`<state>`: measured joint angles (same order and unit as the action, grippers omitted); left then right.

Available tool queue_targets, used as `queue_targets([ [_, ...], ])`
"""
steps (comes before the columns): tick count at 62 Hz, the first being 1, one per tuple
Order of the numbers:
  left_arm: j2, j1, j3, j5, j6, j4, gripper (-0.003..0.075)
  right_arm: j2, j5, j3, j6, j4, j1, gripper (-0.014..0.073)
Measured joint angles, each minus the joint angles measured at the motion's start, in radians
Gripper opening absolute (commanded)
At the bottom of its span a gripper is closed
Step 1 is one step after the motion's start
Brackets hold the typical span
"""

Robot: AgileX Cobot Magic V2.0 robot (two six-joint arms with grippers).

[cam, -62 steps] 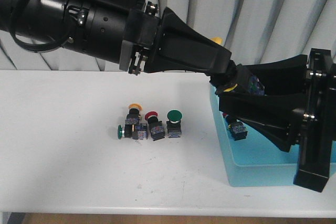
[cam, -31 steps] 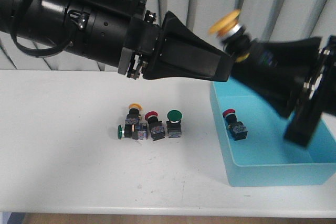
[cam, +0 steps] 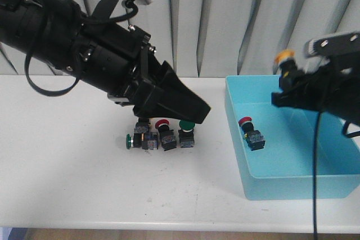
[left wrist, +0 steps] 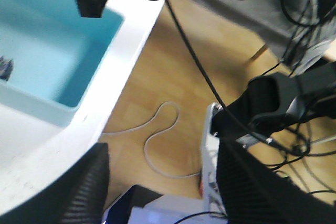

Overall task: Pick red and yellow buttons and place in box
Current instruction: 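Lower the yellow button into the box beside the red one, open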

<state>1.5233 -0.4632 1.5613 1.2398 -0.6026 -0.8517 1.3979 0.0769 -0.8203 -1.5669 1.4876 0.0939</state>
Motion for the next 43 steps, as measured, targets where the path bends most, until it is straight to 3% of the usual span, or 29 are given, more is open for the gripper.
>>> queue_targets([
  [15,0.0,0.0,0.0,0.003,0.005,0.074,0.0281,0.345,0.006,-0.123,0.0,0.012,-0.065,-0.0003],
  [27,0.0,0.0,0.0,0.003,0.006,0.075,0.0235,0.476,0.02,-0.221,0.005,0.015,-0.071,0.0048],
  [37,0.0,0.0,0.0,0.003,0.006,0.075,0.023,0.554,0.034,-0.232,0.025,0.015,-0.071,0.0166],
  [43,0.0,0.0,0.0,0.003,0.006,0.075,0.023,0.579,0.059,-0.232,0.027,0.015,-0.071,0.0283],
])
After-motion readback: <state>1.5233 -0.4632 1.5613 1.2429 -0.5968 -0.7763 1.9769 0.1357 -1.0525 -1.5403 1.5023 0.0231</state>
